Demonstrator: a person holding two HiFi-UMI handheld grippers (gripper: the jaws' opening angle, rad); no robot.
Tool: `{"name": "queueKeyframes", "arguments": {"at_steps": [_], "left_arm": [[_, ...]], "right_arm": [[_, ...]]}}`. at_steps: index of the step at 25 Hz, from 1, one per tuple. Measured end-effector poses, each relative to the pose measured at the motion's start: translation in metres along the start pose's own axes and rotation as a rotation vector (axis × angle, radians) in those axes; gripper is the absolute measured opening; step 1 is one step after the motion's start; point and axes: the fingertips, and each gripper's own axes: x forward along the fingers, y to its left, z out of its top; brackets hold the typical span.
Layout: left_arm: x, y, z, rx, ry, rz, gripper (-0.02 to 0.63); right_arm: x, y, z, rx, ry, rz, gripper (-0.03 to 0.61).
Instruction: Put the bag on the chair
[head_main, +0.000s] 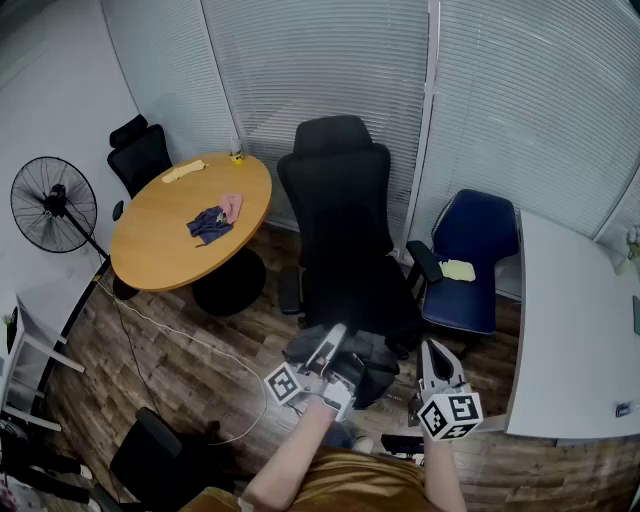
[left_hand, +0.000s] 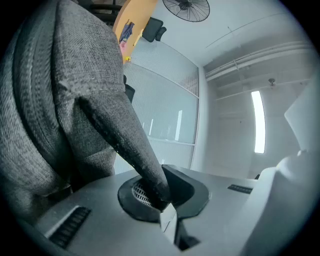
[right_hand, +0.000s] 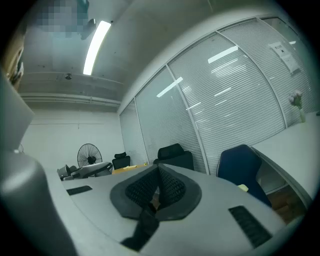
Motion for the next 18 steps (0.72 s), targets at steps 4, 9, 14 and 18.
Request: {"name": "queueKeyframes", "arguments": {"at_steps": [4, 9, 14, 18], "left_arm": [[-0.005, 0.003, -0.002, 0.0, 0.001, 0.011, 0.025], [-0.005, -0.002, -0.005, 0.014, 0.004, -0.002, 0.025], [-0.001, -0.002, 0.007, 0.012, -0.013, -0.007, 0.025], [0.012, 0.003, 0.016, 0.021, -0.019, -0.023, 0.025]], "right_arm": [[-0.002, -0.006, -0.01, 0.001, 0.018, -0.015, 0.011], [-0.001, -0.004, -0.009, -0.02, 0.017, -0.007, 0.011], [0.005, -0.006, -0.012, 0.012, 0.01, -0.02, 0.011], [0.015, -0.012, -0.012, 0.001, 0.018, -0.011, 0.011]]}}
